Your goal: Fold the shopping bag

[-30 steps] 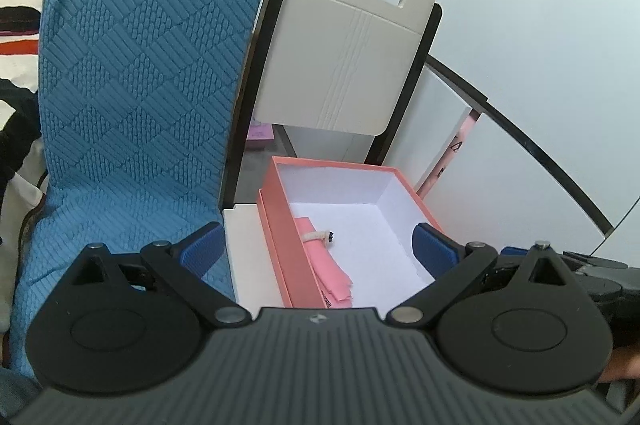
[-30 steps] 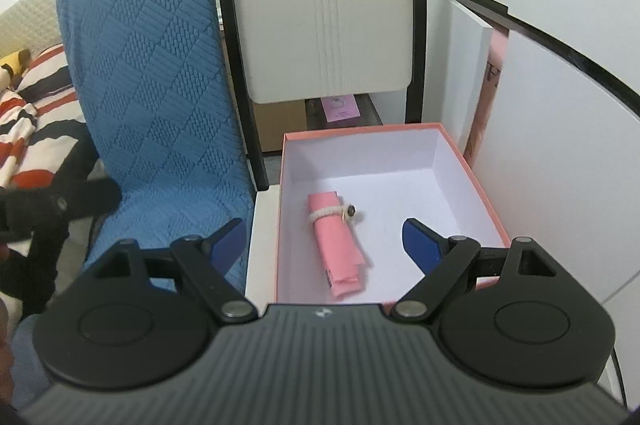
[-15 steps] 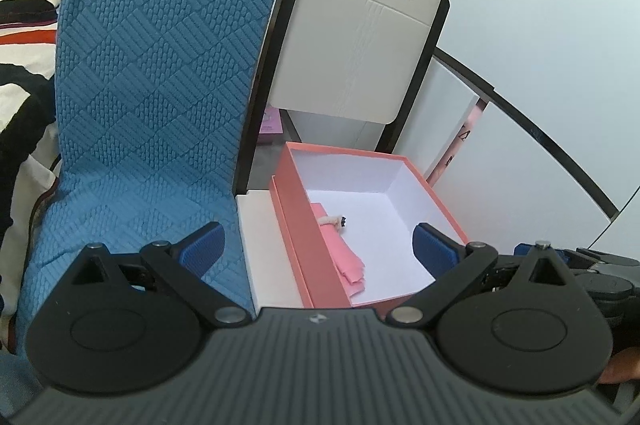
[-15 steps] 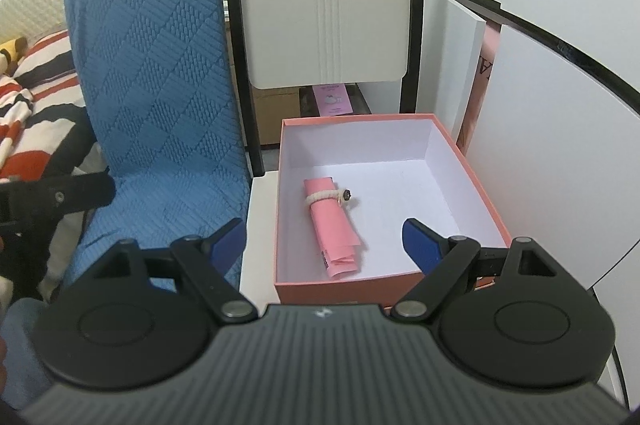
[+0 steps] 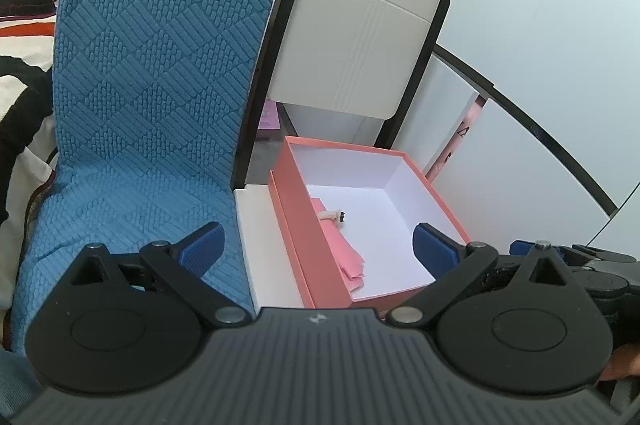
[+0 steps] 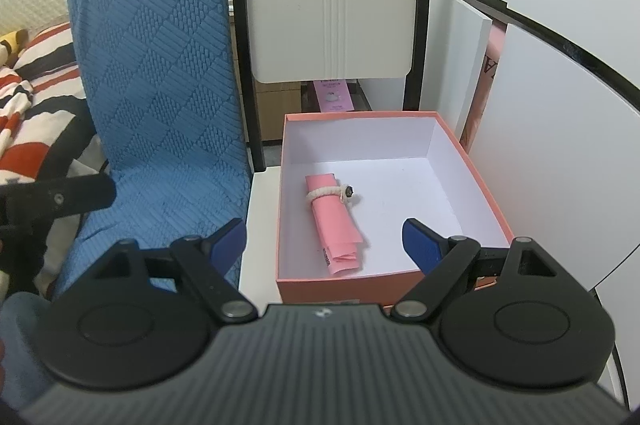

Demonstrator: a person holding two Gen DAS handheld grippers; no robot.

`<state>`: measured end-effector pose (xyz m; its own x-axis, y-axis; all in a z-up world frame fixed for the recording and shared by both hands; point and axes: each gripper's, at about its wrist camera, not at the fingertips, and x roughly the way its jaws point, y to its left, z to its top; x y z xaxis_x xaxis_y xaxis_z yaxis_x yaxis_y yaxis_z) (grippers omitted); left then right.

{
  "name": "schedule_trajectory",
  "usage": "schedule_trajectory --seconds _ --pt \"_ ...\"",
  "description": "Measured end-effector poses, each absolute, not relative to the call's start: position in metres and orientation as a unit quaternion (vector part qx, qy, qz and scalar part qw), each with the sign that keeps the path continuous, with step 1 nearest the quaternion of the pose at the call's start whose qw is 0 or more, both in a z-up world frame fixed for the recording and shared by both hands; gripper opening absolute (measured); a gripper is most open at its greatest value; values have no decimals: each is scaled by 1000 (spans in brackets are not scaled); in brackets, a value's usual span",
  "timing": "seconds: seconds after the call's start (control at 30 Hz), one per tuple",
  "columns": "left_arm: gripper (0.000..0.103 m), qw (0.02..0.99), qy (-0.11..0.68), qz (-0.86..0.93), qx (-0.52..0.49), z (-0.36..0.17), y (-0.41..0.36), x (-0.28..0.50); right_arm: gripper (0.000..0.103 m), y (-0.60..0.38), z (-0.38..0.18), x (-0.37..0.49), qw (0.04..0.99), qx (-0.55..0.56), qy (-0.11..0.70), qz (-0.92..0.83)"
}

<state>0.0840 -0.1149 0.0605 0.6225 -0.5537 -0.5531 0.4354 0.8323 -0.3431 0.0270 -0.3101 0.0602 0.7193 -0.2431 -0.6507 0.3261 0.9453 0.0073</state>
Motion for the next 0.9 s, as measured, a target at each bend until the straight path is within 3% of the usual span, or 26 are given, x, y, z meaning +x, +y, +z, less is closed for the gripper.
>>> schedule_trajectory --seconds 0.9 --pt "103 896 337 -277 -79 56 -124 79 86 -313 52 27 921 61 353 -152"
